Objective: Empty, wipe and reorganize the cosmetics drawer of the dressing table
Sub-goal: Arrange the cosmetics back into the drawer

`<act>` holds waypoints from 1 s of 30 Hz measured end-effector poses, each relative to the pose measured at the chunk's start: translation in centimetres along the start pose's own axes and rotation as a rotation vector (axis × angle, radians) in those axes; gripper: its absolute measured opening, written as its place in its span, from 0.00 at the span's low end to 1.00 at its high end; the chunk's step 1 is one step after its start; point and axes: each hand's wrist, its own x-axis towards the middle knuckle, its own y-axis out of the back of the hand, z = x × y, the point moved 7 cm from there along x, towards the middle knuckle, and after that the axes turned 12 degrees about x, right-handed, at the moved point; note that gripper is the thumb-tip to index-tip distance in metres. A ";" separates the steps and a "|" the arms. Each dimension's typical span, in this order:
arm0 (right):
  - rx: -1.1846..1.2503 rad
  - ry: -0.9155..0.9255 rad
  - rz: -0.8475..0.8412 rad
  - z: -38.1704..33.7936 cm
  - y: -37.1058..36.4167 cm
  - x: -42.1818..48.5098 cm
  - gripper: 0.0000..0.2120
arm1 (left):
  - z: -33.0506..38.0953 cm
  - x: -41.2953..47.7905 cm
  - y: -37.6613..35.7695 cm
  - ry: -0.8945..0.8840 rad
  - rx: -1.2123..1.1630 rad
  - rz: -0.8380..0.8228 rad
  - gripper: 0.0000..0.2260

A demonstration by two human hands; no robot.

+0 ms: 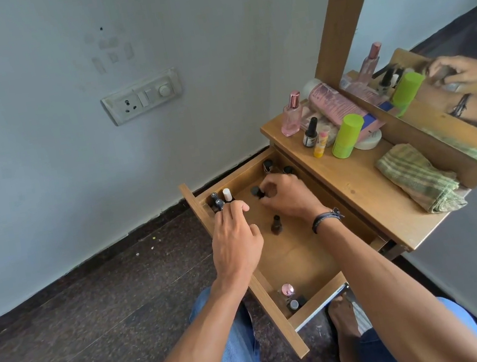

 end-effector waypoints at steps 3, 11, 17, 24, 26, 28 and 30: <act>0.056 -0.016 0.230 0.5 1.3 -0.4 0.10 | -0.1 0.0 -0.1 0.004 0.008 -0.009 0.17; 0.181 -0.126 0.358 2.8 -0.1 -1.4 0.09 | -0.1 0.1 -0.3 -0.016 0.023 -0.010 0.16; 0.207 -0.207 0.334 3.8 -0.6 -1.5 0.06 | -0.1 0.1 -0.4 -0.018 0.043 -0.016 0.16; 0.245 -0.374 0.340 6.3 -0.7 -2.5 0.09 | 0.1 0.1 -0.3 -0.020 0.057 -0.031 0.16; 0.260 -0.386 0.358 6.2 -0.3 -3.0 0.07 | 0.1 0.2 -0.4 -0.023 0.067 -0.039 0.16; 0.282 -0.396 0.365 6.1 0.0 -3.5 0.06 | 0.3 0.2 -0.4 -0.038 0.083 -0.048 0.16; 0.293 -0.402 0.364 6.2 0.1 -3.7 0.05 | 0.5 0.4 -0.4 -0.049 0.084 -0.071 0.16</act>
